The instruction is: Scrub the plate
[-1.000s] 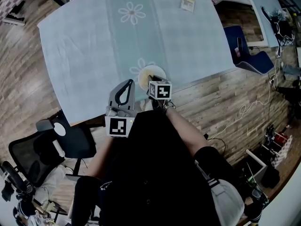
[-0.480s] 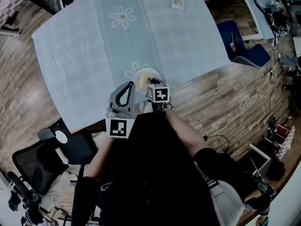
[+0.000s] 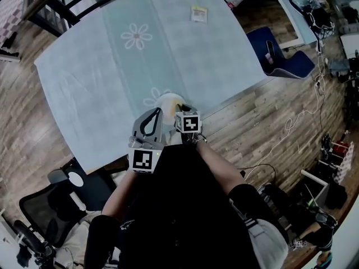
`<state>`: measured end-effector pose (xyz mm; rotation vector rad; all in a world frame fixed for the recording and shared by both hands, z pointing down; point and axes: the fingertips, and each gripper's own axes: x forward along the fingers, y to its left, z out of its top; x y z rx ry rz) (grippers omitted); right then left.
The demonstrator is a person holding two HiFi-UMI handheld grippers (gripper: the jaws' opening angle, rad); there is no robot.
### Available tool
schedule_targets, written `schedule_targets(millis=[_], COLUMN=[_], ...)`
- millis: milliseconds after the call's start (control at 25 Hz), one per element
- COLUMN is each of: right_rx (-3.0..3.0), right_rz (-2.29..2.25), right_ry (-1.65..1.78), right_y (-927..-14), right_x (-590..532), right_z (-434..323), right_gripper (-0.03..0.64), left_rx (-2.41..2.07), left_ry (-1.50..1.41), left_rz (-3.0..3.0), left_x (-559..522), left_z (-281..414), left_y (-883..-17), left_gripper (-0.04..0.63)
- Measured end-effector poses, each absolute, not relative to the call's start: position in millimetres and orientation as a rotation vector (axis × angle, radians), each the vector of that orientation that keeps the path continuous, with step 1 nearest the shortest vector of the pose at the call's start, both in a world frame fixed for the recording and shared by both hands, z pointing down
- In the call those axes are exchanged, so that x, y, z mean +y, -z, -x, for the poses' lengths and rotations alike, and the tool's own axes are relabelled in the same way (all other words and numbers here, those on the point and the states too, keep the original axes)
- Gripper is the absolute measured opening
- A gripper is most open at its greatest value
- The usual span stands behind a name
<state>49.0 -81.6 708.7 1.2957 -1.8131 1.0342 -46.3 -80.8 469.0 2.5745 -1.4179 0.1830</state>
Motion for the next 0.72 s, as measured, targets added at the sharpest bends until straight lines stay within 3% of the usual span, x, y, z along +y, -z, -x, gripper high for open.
schedule_targets(millis=[720], right_rx=[-1.732], right_rz=[-1.415], right_ry=[-0.99], right_y=[-701.7], right_x=[-79.8], right_z=[-84.4], right_gripper=[0.052], left_rx=[-1.284], left_ry=[-0.163], left_rz=[-2.635], left_x=[-87.6], left_z=[20.3], left_y=[-467.9], left_gripper=[0.014])
